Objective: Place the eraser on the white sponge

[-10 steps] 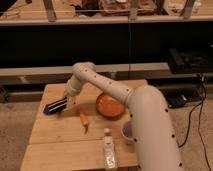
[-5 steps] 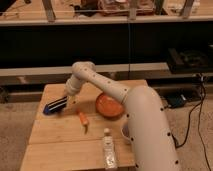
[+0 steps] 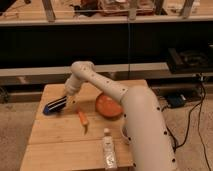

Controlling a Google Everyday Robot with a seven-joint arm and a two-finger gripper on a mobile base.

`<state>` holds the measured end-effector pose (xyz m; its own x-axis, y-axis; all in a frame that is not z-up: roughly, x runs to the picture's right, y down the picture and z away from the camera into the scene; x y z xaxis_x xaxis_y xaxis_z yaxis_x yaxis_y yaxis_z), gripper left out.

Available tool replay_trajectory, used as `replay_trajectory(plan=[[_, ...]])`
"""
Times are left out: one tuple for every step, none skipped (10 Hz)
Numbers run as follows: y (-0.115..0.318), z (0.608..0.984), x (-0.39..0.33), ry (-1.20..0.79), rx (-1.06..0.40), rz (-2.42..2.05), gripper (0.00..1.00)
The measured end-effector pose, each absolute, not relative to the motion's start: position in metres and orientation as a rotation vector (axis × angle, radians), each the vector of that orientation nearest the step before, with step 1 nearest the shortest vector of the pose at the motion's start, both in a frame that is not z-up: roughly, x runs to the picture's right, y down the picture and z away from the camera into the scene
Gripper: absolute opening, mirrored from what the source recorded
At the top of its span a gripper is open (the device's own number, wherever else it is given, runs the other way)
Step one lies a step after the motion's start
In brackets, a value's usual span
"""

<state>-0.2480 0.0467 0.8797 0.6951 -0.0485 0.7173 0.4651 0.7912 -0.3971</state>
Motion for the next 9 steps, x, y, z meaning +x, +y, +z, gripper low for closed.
replay_trajectory(plan=[[0.0465,0.8807,-0.2484,-0.756,-0.601,-0.309,0.32],[0.0452,0.8827,-0.2469,-0.756,-0.601,-0.308,0.32],[0.0446,0.8835,-0.2471,-0.756,-0.601,-0.308,0.32],[0.0446,0.8841,-0.2482,-0.757,-0.601,-0.310,0.32],[0.0444,0.8845,-0.2492,-0.759,-0.602,-0.313,0.32],[0.0434,0.8853,-0.2482,-0.759,-0.601,-0.312,0.34],[0.0428,0.8864,-0.2467,-0.758,-0.602,-0.311,0.42],[0.0418,0.8866,-0.2477,-0.760,-0.601,-0.312,0.50],[0.0418,0.8868,-0.2487,-0.761,-0.602,-0.315,0.52]])
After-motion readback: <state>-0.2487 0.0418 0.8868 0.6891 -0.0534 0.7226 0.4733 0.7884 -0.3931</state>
